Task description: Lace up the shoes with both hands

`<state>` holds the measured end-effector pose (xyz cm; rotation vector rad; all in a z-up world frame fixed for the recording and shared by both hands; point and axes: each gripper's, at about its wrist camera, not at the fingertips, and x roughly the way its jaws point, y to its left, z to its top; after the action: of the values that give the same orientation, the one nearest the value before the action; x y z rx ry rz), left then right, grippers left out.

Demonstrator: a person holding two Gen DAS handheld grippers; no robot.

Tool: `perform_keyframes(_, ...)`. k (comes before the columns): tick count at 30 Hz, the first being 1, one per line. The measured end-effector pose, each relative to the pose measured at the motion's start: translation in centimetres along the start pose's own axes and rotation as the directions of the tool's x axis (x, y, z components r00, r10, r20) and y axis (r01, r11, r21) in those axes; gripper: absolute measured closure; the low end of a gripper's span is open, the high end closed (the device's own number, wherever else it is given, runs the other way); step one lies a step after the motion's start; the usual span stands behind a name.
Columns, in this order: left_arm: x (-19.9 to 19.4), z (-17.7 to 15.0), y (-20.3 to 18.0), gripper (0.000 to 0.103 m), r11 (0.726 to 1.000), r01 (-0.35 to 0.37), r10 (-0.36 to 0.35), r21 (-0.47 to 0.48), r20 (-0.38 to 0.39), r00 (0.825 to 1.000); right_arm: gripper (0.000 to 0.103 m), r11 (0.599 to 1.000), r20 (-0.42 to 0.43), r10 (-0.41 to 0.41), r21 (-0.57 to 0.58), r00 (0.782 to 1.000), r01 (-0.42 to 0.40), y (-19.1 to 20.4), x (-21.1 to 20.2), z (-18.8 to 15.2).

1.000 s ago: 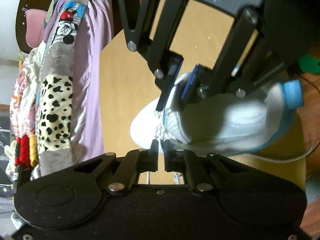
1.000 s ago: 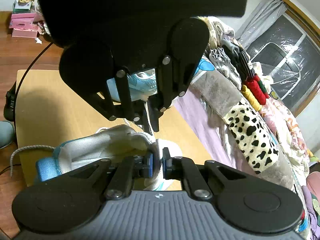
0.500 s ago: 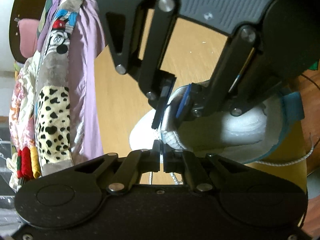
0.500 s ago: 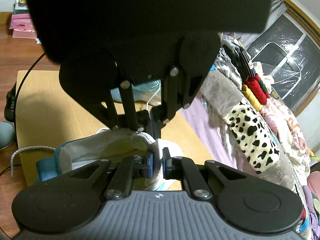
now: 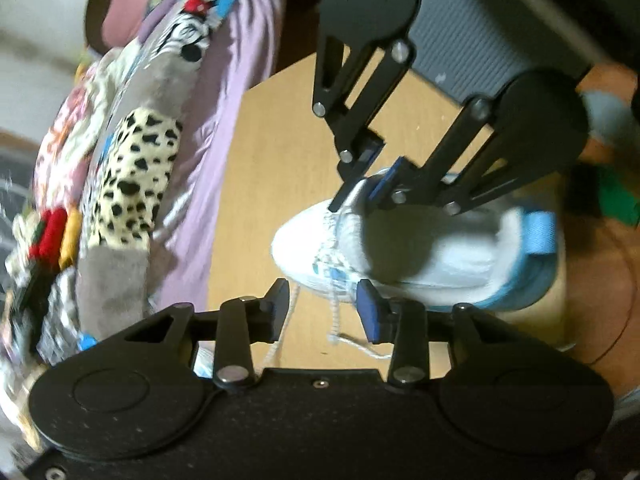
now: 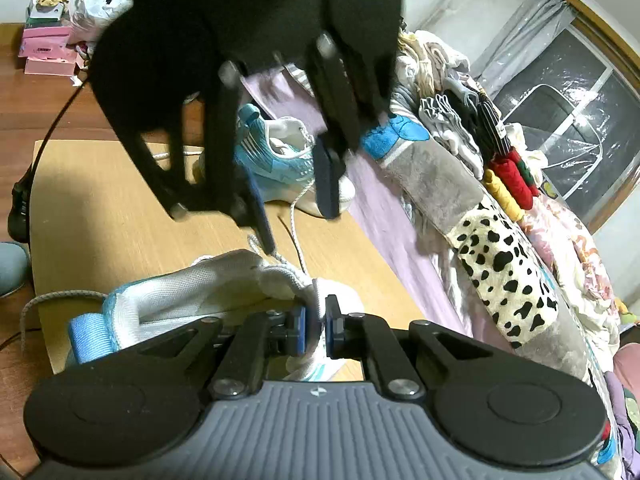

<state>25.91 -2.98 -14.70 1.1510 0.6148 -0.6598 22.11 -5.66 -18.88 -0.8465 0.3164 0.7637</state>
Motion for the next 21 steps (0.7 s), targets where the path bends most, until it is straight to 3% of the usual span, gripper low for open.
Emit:
perform_keyframes(2,-0.5,0.1,-0.7,0.059,0.999,0.007,-0.007,-0.042,0.014,1.0,0.094,1.0,-0.001,-0.001,-0.003,1.0,0.001,-0.1,0.1,0.0)
perform_keyframes(8,1.8,1.0,-2.7,0.059,0.995,-0.088,0.088,-0.042,0.018,0.996,0.094,1.0,-0.002,-0.003,-0.021,1.0,0.003,-0.2,0.3,0.0)
perform_keyframes(13,3.1,1.0,-3.3,0.06,0.976,-0.208,0.212,-0.071,0.061,0.975,0.094,0.999,0.009,0.008,-0.042,1.0,-0.008,-0.4,-0.1,0.2)
perform_keyframes(16,3.7,0.7,-3.8,0.062,0.978,-0.202,0.207,-0.06,0.102,0.973,0.094,0.999,0.012,0.017,-0.049,1.0,-0.016,-0.6,-0.3,0.1)
perform_keyframes(18,4.0,0.5,-4.0,0.073,0.976,-0.209,0.214,-0.058,0.119,0.969,0.094,0.998,0.013,0.023,-0.054,1.0,-0.022,-0.6,-0.5,0.1)
perform_keyframes(19,4.0,0.5,-3.9,0.086,0.976,-0.207,0.213,-0.063,0.13,0.968,0.094,0.998,0.012,0.028,-0.056,1.0,-0.027,-0.6,-0.6,0.0)
perform_keyframes(21,4.1,0.5,-4.0,0.09,0.976,-0.206,0.215,-0.074,0.142,0.966,0.094,0.997,0.009,0.04,-0.064,0.999,-0.04,-0.6,-1.0,-0.2)
